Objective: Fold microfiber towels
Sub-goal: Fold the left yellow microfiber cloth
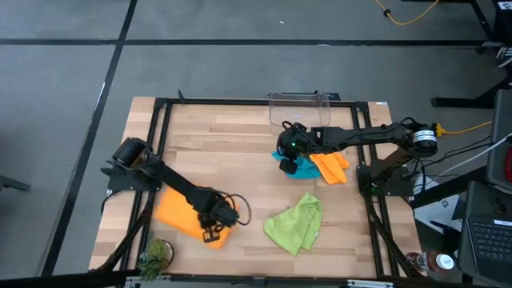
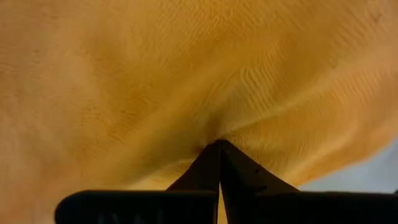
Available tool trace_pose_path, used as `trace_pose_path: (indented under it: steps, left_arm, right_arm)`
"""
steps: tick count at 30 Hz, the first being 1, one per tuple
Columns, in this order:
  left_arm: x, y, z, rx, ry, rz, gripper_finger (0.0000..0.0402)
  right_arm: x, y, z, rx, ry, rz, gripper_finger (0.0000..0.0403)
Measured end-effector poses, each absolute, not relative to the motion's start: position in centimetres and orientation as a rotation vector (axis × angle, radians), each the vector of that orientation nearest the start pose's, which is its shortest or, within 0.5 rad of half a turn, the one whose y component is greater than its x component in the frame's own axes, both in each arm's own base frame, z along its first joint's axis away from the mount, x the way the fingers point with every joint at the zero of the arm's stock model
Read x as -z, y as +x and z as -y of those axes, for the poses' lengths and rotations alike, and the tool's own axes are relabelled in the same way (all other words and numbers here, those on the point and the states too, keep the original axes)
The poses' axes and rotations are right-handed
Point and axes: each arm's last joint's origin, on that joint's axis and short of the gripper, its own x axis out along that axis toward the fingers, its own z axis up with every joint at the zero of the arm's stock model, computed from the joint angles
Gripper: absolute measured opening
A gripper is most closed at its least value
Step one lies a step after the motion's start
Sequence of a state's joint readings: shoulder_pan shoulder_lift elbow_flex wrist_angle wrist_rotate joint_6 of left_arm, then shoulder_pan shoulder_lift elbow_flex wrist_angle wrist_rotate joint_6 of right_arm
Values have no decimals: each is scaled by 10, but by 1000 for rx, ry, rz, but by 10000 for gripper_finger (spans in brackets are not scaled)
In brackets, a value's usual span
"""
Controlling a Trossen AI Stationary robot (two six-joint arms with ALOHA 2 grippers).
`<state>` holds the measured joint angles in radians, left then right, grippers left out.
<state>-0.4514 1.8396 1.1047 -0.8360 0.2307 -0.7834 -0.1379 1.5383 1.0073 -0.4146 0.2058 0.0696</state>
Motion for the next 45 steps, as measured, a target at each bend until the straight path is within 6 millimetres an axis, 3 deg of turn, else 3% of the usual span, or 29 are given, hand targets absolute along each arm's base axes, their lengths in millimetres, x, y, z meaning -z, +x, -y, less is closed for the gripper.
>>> trace_pose_path:
  steps: [5, 10, 13, 17, 21, 28, 38, 45]
  left_arm:
    - [-158, 265, 137, -280, -457, -1723, 0]
    - [-173, 262, 136, -534, -600, -1579, 0]
    - [-173, 249, 138, -806, -731, -1598, 0]
    - [-170, 230, 148, -997, -721, -1723, 0]
    - [-165, 232, 148, -1058, -718, -1696, 0]
    - [-152, 235, 129, -1281, -608, -1693, 0]
    - [-125, 257, 96, -1231, -481, -1750, 0]
    - [-120, 274, 74, -1135, -375, -1608, 0]
  right_arm:
    - [-217, 306, 48, 350, 30, -937, 78]
    - [-217, 306, 48, 341, 12, -940, 78]
    - [-217, 306, 48, 339, 9, -938, 78]
    - [-217, 306, 48, 330, -9, -942, 78]
    - [-217, 306, 48, 326, -16, -940, 78]
    - [-217, 306, 48, 326, -17, -940, 78]
    - [-217, 306, 48, 303, -6, -941, 78]
    - [-217, 306, 48, 297, -16, -943, 78]
